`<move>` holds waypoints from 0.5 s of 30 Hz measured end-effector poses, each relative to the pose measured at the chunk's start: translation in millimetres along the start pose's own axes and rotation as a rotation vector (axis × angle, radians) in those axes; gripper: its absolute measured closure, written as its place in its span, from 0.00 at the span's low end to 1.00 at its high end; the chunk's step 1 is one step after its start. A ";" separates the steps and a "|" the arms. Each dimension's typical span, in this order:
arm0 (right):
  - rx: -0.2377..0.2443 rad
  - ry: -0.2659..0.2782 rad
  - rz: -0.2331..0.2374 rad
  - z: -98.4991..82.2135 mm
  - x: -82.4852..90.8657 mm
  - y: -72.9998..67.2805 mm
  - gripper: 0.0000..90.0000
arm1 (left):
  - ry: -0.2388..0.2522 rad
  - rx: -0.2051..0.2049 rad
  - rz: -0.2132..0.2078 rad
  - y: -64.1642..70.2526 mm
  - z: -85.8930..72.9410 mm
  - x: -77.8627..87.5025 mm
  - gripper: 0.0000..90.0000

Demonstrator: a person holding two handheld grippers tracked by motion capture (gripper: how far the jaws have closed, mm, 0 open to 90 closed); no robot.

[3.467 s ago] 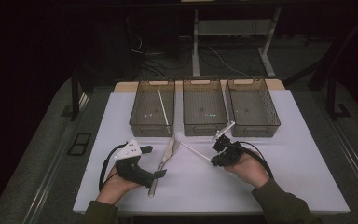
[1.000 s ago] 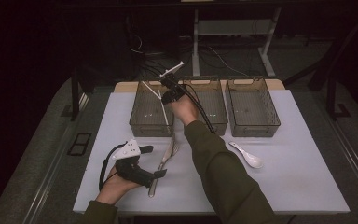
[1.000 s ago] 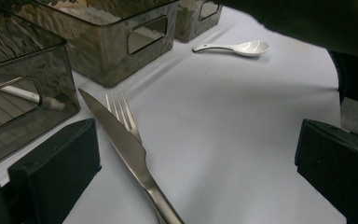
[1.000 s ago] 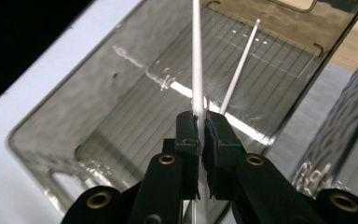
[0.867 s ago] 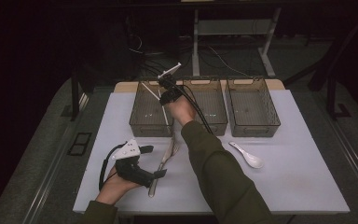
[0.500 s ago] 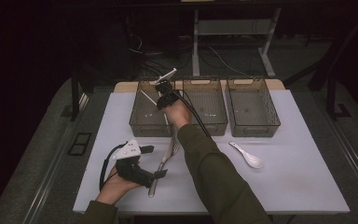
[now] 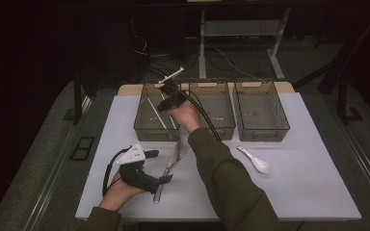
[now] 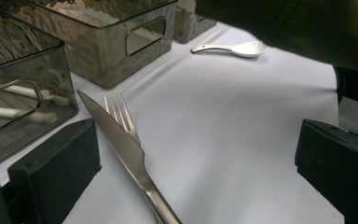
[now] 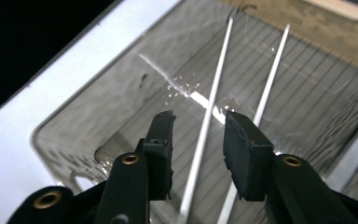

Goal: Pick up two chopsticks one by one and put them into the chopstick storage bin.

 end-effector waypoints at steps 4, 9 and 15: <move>0.027 0.015 -0.006 -1.5 13.7 2.5 0.59 | -0.005 -0.008 0.003 -0.6 -0.2 0.5 0.00; 0.045 0.054 0.025 -6.9 32.2 9.3 0.50 | -0.004 -0.013 0.007 -1.1 -0.1 0.5 0.00; 0.098 0.106 0.065 -20.9 59.4 15.2 0.45 | -0.009 -0.017 0.013 -1.4 -0.4 0.3 0.00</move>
Point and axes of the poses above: each handheld gripper's, and its own axes: x roughly backward along the jaws, z roughly out of its top, y roughly to its right, the point moved 6 cm from there along -x, roughly forward along the jaws, and after that the axes turned 4 degrees about y, right-handed, at the moved point
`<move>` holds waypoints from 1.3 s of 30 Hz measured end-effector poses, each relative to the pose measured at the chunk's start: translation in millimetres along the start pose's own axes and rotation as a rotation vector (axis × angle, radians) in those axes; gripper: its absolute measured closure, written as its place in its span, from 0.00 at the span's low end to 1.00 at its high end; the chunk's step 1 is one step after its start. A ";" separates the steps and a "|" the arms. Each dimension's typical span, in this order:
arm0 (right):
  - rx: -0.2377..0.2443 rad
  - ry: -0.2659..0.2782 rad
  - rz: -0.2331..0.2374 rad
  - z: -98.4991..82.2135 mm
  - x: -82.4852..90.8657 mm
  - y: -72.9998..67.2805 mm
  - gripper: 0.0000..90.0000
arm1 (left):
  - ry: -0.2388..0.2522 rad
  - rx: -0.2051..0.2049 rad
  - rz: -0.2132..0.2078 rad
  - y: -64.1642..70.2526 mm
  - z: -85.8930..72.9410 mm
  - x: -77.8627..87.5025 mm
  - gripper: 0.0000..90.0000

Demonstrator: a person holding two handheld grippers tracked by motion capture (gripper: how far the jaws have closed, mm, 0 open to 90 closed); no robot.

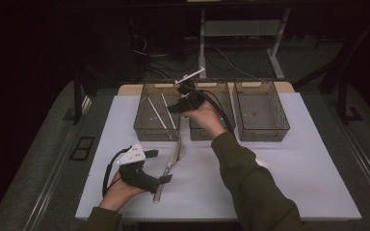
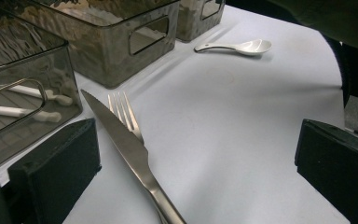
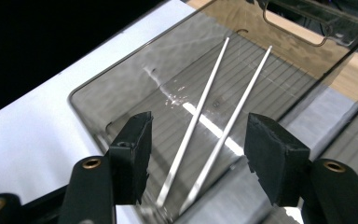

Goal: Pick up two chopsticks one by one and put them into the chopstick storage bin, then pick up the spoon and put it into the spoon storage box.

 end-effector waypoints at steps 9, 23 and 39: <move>0.056 0.039 0.034 -24.9 38.3 2.4 0.43 | -0.006 0.005 0.007 -0.1 -1.2 -1.2 0.00; 0.110 0.070 0.073 -75.9 86.0 -0.5 0.43 | -0.004 0.014 0.016 -4.5 -2.9 0.2 0.00; 0.112 0.103 0.104 -136.7 133.2 -4.3 0.42 | -0.009 0.008 0.022 -4.6 -2.6 0.1 0.00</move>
Point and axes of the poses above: each handheld gripper's, and its own axes: x roughly backward along the jaws, z roughly out of its top, y roughly to its right, the point moved 6 cm from there along -x, roughly forward along the jaws, and after that the axes turned 4 degrees about y, right-handed, at the moved point
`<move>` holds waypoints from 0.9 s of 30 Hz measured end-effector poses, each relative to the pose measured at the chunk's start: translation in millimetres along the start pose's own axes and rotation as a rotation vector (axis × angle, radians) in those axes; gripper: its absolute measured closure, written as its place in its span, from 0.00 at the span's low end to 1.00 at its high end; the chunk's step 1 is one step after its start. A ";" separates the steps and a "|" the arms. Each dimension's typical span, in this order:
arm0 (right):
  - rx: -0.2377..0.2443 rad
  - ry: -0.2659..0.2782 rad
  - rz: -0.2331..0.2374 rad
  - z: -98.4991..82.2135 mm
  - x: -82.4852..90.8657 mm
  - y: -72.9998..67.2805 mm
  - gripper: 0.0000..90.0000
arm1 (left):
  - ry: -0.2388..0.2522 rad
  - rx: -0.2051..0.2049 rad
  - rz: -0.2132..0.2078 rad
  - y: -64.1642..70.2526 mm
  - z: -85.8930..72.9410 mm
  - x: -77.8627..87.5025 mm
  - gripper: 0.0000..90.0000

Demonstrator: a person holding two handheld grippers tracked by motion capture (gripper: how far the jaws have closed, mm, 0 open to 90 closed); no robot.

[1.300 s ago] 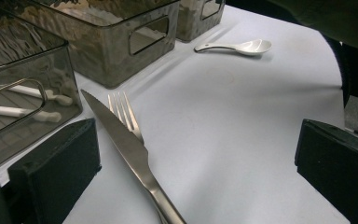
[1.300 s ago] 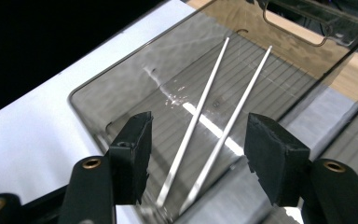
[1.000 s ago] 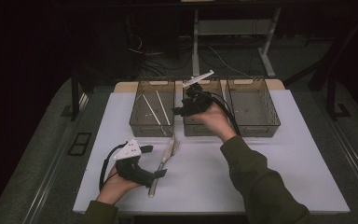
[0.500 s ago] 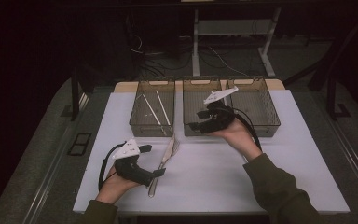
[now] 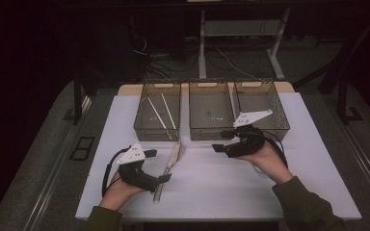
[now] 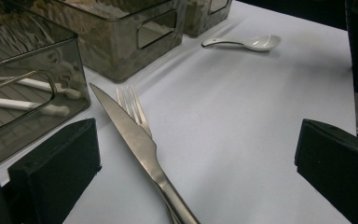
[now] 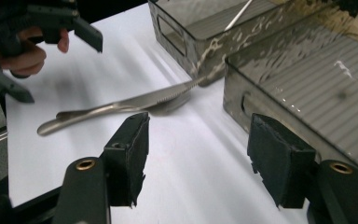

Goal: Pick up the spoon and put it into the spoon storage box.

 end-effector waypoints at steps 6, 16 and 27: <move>-0.014 -0.005 -0.015 -19.7 16.5 1.9 0.42 | -0.008 -0.005 0.005 0.8 -1.1 0.4 0.00; -0.036 0.002 -0.057 -40.5 41.2 13.3 0.42 | -0.002 0.004 0.023 -3.1 -3.8 5.7 0.00; -0.055 -0.028 -0.117 -65.7 57.3 33.3 0.42 | 0.007 0.009 0.027 -4.5 -5.9 8.5 0.00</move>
Point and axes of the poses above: each handheld gripper's, and its own axes: x roughly backward along the jaws, z roughly out of its top, y roughly to its right, the point moved 6 cm from there along -x, roughly forward along the jaws, and after that the axes turned 4 degrees about y, right-handed, at the moved point
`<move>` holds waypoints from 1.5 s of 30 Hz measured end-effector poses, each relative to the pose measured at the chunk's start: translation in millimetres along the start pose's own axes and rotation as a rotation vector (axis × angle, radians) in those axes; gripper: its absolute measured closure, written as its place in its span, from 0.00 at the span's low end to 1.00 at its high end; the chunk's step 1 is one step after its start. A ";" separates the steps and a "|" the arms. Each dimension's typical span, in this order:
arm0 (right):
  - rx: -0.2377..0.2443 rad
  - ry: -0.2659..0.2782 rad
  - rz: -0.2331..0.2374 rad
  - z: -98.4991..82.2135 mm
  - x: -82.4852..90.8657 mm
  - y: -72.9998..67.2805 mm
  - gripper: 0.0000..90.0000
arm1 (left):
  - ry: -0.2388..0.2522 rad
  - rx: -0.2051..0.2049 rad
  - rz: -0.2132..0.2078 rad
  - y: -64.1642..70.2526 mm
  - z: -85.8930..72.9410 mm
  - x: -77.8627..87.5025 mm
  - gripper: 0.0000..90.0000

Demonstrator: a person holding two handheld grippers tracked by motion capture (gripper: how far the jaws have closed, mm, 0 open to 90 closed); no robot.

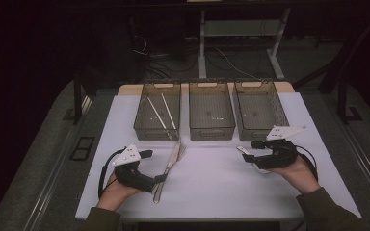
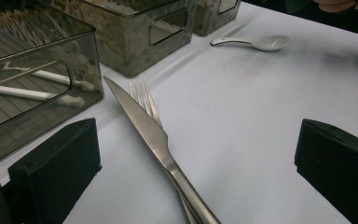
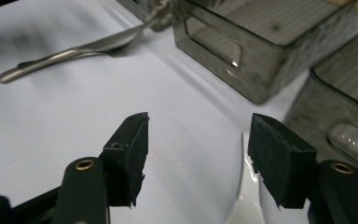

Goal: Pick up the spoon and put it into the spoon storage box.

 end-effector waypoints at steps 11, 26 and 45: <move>-0.036 -0.037 -0.059 -26.5 6.6 30.3 0.42 | 0.002 -0.008 -0.004 1.7 1.4 -0.7 0.00; -0.136 -0.048 -0.062 -50.4 8.6 55.0 0.43 | -0.001 -0.010 -0.006 3.7 1.3 -2.0 0.00; -0.154 -0.118 -0.009 -53.6 -14.4 47.3 0.52 | -0.002 -0.009 -0.004 4.6 0.9 -2.4 0.00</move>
Point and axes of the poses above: each handheld gripper's, and its own axes: x roughly backward along the jaws, z roughly out of its top, y roughly to its right, the point moved 6 cm from there along -x, roughly forward along the jaws, and after that the axes turned 4 degrees about y, right-handed, at the moved point
